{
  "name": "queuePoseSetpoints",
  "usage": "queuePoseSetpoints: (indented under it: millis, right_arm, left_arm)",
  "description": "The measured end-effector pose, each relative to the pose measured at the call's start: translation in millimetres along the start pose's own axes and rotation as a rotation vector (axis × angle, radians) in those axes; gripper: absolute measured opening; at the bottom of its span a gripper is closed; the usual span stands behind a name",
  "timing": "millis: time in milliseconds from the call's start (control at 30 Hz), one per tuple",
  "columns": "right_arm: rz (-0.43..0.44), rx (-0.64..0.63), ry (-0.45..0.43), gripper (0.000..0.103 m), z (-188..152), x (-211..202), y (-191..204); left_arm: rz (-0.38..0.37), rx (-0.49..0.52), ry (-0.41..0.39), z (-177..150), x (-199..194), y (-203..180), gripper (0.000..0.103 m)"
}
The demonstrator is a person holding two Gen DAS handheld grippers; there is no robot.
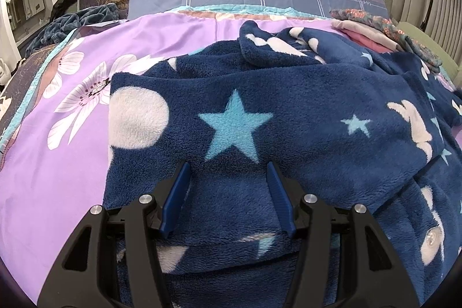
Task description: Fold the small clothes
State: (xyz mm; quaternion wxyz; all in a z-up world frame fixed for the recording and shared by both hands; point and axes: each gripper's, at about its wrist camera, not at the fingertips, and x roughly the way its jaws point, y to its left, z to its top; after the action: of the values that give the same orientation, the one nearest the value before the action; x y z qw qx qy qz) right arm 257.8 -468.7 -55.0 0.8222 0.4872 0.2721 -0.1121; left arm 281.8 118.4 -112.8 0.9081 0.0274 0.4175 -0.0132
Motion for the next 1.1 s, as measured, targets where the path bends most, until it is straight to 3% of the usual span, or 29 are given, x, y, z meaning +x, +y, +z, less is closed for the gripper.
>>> queuePoseSetpoints:
  millis: [133, 267, 367, 433, 533, 700, 800, 833, 900, 967, 1100]
  right_arm:
    - [0.244, -0.362, 0.164, 0.009, -95.5, 10.6, 114.3]
    - [0.387, -0.640, 0.371, 0.015, -210.7, 32.5, 176.3]
    - [0.345, -0.796, 0.451, 0.025, -272.4, 51.0, 182.0]
    - [0.283, -0.857, 0.558, 0.033, -310.0, 69.0, 167.2]
    - [0.265, -0.863, 0.582, 0.036, -320.7, 71.7, 146.5]
    - [0.307, -0.881, 0.577, 0.045, -302.1, 59.0, 134.1]
    - [0.326, -0.913, 0.557, 0.045, -304.2, 50.4, 124.3]
    - [0.344, -0.922, 0.552, 0.045, -303.1, 45.5, 118.5]
    - [0.359, -0.896, 0.543, 0.048, -295.4, 40.9, 105.2]
    - [0.344, -0.831, 0.542, 0.048, -285.6, 45.5, 100.6]
    - [0.305, -0.750, 0.524, 0.048, -271.5, 51.6, 90.5]
  left_arm:
    - [-0.008, -0.006, -0.004, -0.2, -0.4, 1.2, 0.057]
    - [-0.033, -0.021, -0.011, -1.1, -2.0, 4.4, 0.059]
    - [-0.061, -0.036, -0.017, -1.7, -2.9, 7.3, 0.061]
    - [-0.069, -0.039, -0.020, -2.2, -3.0, 7.9, 0.062]
    - [-0.077, -0.040, -0.023, -2.0, -3.4, 7.6, 0.063]
    - [-0.077, -0.041, -0.031, -2.6, -5.0, 8.0, 0.064]
    - [-0.077, -0.069, -0.082, -0.7, -21.5, 10.9, 0.063]
    - [-0.119, -0.100, -0.106, 1.3, -33.4, 11.6, 0.061]
    - [-0.280, -0.134, -0.125, 9.1, -52.1, 4.4, 0.057]
    - [-0.350, -0.110, -0.130, 16.8, -62.0, -13.0, 0.057]
    - [-0.517, -0.062, -0.039, 30.5, -48.1, -65.7, 0.059]
